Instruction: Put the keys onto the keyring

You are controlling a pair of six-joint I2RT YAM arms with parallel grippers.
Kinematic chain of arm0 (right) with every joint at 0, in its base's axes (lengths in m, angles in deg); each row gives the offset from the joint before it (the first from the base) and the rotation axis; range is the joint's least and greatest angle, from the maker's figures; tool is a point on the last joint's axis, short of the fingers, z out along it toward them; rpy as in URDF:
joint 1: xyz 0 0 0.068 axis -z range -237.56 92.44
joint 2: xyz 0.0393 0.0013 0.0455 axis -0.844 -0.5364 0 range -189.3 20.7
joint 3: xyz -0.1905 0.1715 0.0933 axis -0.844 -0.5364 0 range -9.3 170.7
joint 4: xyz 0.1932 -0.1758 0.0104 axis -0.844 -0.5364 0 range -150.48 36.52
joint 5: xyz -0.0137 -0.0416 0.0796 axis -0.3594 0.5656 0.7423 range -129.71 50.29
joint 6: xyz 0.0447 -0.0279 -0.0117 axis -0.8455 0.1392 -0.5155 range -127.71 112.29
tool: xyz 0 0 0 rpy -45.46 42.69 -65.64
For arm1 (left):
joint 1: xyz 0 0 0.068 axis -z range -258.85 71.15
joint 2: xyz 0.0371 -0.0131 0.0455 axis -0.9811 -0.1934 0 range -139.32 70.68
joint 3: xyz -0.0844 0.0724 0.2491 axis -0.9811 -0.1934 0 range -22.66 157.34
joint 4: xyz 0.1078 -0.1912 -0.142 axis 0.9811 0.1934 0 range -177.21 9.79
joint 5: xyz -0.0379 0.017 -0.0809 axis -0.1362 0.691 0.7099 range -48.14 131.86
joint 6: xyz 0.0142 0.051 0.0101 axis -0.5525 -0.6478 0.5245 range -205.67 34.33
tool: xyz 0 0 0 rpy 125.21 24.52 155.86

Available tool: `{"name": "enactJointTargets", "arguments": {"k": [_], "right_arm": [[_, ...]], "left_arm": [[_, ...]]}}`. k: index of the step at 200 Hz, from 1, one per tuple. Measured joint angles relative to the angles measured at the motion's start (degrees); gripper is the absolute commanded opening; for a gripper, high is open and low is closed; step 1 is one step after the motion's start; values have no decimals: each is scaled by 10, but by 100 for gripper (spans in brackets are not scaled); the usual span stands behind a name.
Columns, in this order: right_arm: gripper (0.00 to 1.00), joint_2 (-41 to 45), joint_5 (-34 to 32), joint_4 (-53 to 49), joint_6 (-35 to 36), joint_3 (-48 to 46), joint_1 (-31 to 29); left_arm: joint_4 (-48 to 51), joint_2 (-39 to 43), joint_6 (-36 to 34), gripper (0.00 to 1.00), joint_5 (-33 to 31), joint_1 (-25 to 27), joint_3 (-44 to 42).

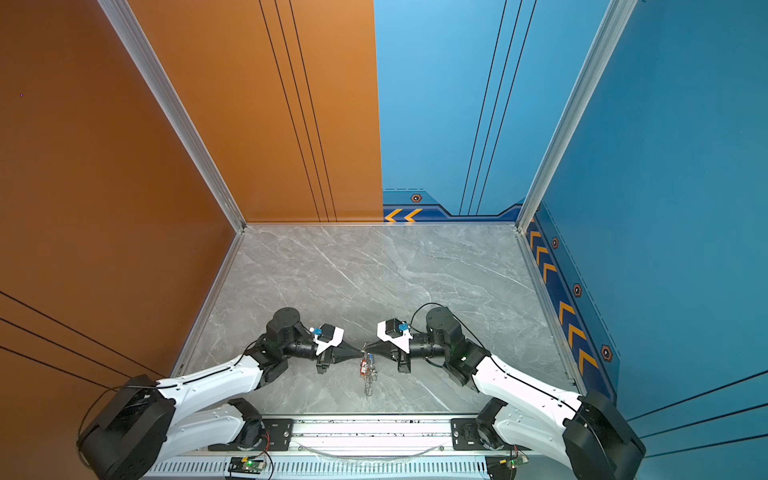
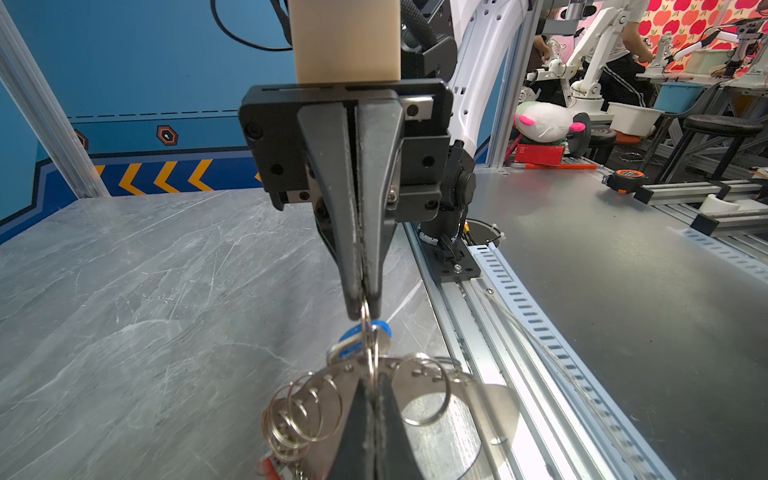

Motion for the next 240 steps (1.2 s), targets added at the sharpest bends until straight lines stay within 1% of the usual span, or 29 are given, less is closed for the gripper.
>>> {"name": "enactJointTargets", "arguments": {"k": [117,172,240], "right_arm": [[0,26,-50,-22,6,1,0],[0,28,-49,-23,6,1,1],[0,33,-27,-29,6,1,1]], "left_arm": [[0,0,0,0,-8,0,0],[0,4,0,0,-8,0,0],[0,7,0,0,-8,0,0]]}}
